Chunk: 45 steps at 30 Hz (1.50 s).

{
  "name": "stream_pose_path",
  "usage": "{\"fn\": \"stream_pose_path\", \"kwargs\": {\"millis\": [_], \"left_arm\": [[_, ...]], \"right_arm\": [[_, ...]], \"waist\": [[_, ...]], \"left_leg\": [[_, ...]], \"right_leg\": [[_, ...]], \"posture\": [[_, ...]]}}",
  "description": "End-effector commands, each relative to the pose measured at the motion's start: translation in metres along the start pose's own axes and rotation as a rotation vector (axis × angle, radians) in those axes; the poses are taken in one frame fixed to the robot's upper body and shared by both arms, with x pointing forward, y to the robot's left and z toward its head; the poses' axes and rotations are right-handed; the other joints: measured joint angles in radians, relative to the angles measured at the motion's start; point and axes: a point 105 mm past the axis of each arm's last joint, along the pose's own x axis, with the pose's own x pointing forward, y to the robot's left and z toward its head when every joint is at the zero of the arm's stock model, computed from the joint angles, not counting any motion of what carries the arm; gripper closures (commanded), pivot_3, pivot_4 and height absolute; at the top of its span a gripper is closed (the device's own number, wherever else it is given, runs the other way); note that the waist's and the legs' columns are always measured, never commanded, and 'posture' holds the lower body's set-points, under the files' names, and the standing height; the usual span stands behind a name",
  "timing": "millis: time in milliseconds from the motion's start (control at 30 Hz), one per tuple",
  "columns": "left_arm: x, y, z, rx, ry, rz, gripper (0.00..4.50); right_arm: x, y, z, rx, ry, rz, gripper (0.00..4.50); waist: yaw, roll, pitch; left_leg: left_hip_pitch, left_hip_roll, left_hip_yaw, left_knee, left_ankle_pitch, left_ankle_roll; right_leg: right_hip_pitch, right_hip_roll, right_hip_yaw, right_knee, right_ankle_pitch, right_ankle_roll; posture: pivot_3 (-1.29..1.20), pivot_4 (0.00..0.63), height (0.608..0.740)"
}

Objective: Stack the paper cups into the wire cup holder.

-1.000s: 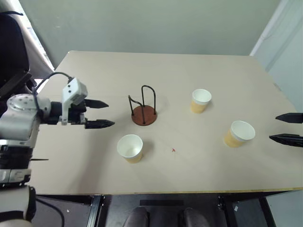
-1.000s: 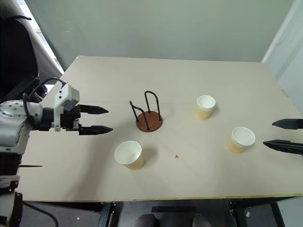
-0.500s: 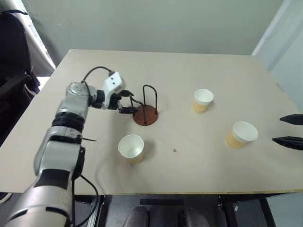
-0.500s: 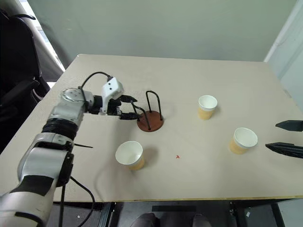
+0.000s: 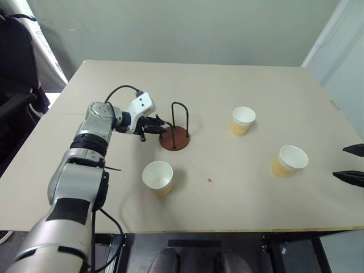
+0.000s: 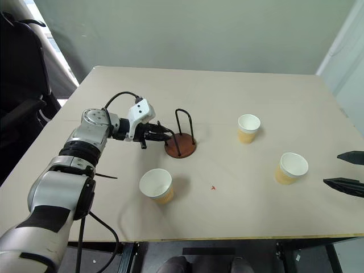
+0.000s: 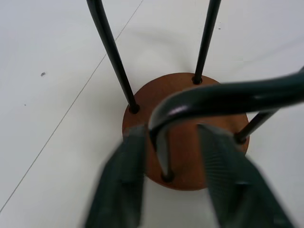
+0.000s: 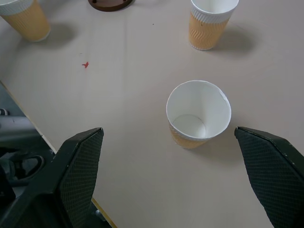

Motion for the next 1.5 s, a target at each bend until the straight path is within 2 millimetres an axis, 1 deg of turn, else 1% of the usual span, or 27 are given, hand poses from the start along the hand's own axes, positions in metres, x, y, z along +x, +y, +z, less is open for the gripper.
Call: {"fn": "stream_pose_path", "kwargs": {"millis": [33,67,200,233,300,400,467,533,633,700,733,767,800,867,933,1067,1167,1333,1500], "left_arm": [[-0.01,0.013,0.021,0.06,-0.054,0.063,4.38],[-0.011,0.013,0.022,0.062,-0.059,0.069,4.45],[-0.01,0.014,0.024,0.067,-0.072,0.073,4.45],[-0.009,0.013,0.028,0.066,-0.089,0.066,4.45],[-0.009,0.007,0.045,0.048,-0.169,0.0,4.45],[-0.013,-0.008,0.075,0.047,-0.286,-0.15,4.45],[-0.016,-0.023,0.088,0.072,-0.311,-0.271,4.45],[-0.02,-0.038,0.094,0.101,-0.312,-0.37,4.45],[-0.022,-0.072,0.09,0.157,-0.248,-0.511,4.45],[-0.014,-0.093,0.08,0.189,-0.199,-0.583,4.45],[-0.011,-0.099,0.076,0.199,-0.185,-0.598,4.45],[-0.01,-0.102,0.074,0.204,-0.177,-0.607,4.45],[-0.003,-0.105,0.075,0.197,-0.182,-0.585,4.45],[0.009,-0.117,0.075,0.184,-0.197,-0.583,4.45],[0.014,-0.128,0.072,0.185,-0.201,-0.601,4.45],[0.024,-0.134,0.065,0.226,-0.195,-0.572,4.45],[0.027,-0.137,0.062,0.251,-0.194,-0.576,4.45],[0.034,-0.136,0.057,0.337,-0.162,-0.563,4.45],[0.041,-0.132,0.058,0.404,-0.15,-0.559,4.45]], "right_arm": [[-0.007,-0.001,0.011,-0.04,-0.036,-0.032,0.0],[-0.007,-0.001,0.011,-0.041,-0.037,-0.031,0.0],[-0.005,-0.003,0.012,-0.045,-0.038,-0.027,0.0],[-0.004,-0.003,0.012,-0.047,-0.039,-0.026,0.0],[-0.004,-0.003,0.012,-0.049,-0.041,-0.023,0.0],[-0.004,-0.003,0.012,-0.049,-0.04,-0.023,0.0],[-0.004,-0.003,0.012,-0.049,-0.041,-0.025,0.0],[-0.004,-0.004,0.013,-0.05,-0.042,-0.027,0.0],[-0.002,-0.003,0.013,-0.051,-0.046,-0.024,0.0],[-0.002,-0.002,0.013,-0.05,-0.047,-0.023,0.0],[-0.002,-0.002,0.013,-0.049,-0.047,-0.023,0.0],[-0.002,-0.002,0.013,-0.049,-0.047,-0.023,0.0],[-0.002,-0.002,0.013,-0.048,-0.048,-0.023,0.0],[-0.002,0.0,0.013,-0.046,-0.049,-0.024,0.0],[-0.002,0.001,0.012,-0.044,-0.049,-0.023,0.0],[-0.002,0.003,0.011,-0.04,-0.05,-0.023,0.0],[-0.002,0.003,0.01,-0.037,-0.05,-0.023,0.0],[0.0,0.004,0.011,-0.038,-0.051,-0.019,0.0],[0.004,0.003,0.01,-0.038,-0.051,-0.012,0.0]], "waist": [[0.001,0.0,0.0],[0.002,0.0,0.0],[0.002,0.0,0.0],[0.002,0.0,0.0],[0.003,0.0,0.0],[0.007,0.0,0.0],[0.009,0.0,0.0],[0.008,0.0,0.0],[0.007,0.001,0.0],[0.005,0.001,-0.001],[0.0,0.001,-0.001],[0.0,0.001,-0.001],[0.002,0.001,0.0],[0.005,0.001,0.0],[0.005,0.001,0.0],[0.003,0.001,-0.001],[0.002,0.001,-0.001],[0.004,0.001,-0.001],[0.004,0.001,-0.001]], "left_leg": [[0.0,0.0,0.0,0.0,0.0,0.0],[0.0,0.0,0.0,0.0,0.0,0.0],[0.0,0.0,0.0,0.001,0.0,0.0],[0.0,0.0,0.0,0.001,0.0,0.0],[0.0,0.0,0.0,0.001,0.0,0.0],[-0.002,-0.001,0.0,0.002,0.0,0.0],[-0.004,-0.001,0.0,0.003,0.0,0.0],[-0.004,-0.001,0.0,0.004,0.0,0.0],[-0.003,-0.001,0.003,0.003,0.0,0.0],[-0.001,0.0,0.003,0.002,0.0,0.0],[-0.001,0.0,0.002,0.003,0.0,0.0],[0.003,0.0,0.002,0.002,0.0,0.001],[0.005,-0.001,0.002,0.003,-0.001,0.001],[0.003,-0.001,0.0,0.007,-0.001,0.002],[0.004,-0.001,-0.002,0.009,-0.001,0.003],[0.005,-0.001,-0.001,0.009,-0.002,0.004],[0.005,0.0,-0.001,0.009,-0.002,0.004],[0.005,-0.001,-0.001,0.009,-0.002,0.004],[0.004,-0.001,-0.001,0.009,-0.002,0.004]], "right_leg": [[0.0,0.0,0.0,0.0,0.0,0.0],[0.0,0.0,-0.001,0.0,0.0,0.0],[0.0,0.0,-0.001,0.0,0.0,0.001],[0.0,0.0,-0.001,0.0,0.0,0.001],[0.0,0.0,-0.002,0.0,0.0,0.001],[0.0,0.0,-0.003,0.0,0.0,0.001],[0.0,0.0,-0.003,0.0,0.0,0.001],[0.0,0.0,-0.003,0.001,0.0,0.001],[0.0,0.0,-0.003,0.002,0.0,0.002],[0.001,0.0,-0.003,0.002,0.0,0.003],[0.0,0.0,-0.002,0.002,0.0,0.003],[0.004,0.0,-0.001,0.002,0.0,0.004],[0.005,0.0,-0.001,0.002,-0.001,0.005],[0.005,-0.001,-0.001,0.002,0.0,0.006],[0.008,-0.001,-0.001,0.002,0.0,0.006],[0.009,-0.003,0.002,0.002,0.0,0.006],[0.009,-0.003,0.003,0.002,0.0,0.006],[0.009,-0.002,0.003,0.002,0.0,0.006],[0.01,-0.003,0.003,0.002,0.0,0.006]], "posture": [[0.0,0.15,0.74],[0.0,0.15,0.74],[0.0,0.15,0.74],[0.0,0.15,0.74],[0.0,0.15,0.74],[0.0,0.15,0.74],[0.0,0.15,0.74],[0.0,0.15,0.74],[0.0,0.15,0.74],[0.0,0.15,0.74],[0.0,0.15,0.74],[0.0,0.15,0.74],[0.0,0.15,0.74],[0.0,0.15,0.74],[0.0,0.15,0.74],[0.0,0.15,0.74],[0.0,0.15,0.74],[0.0,0.15,0.74],[0.0,0.15,0.74]]}}
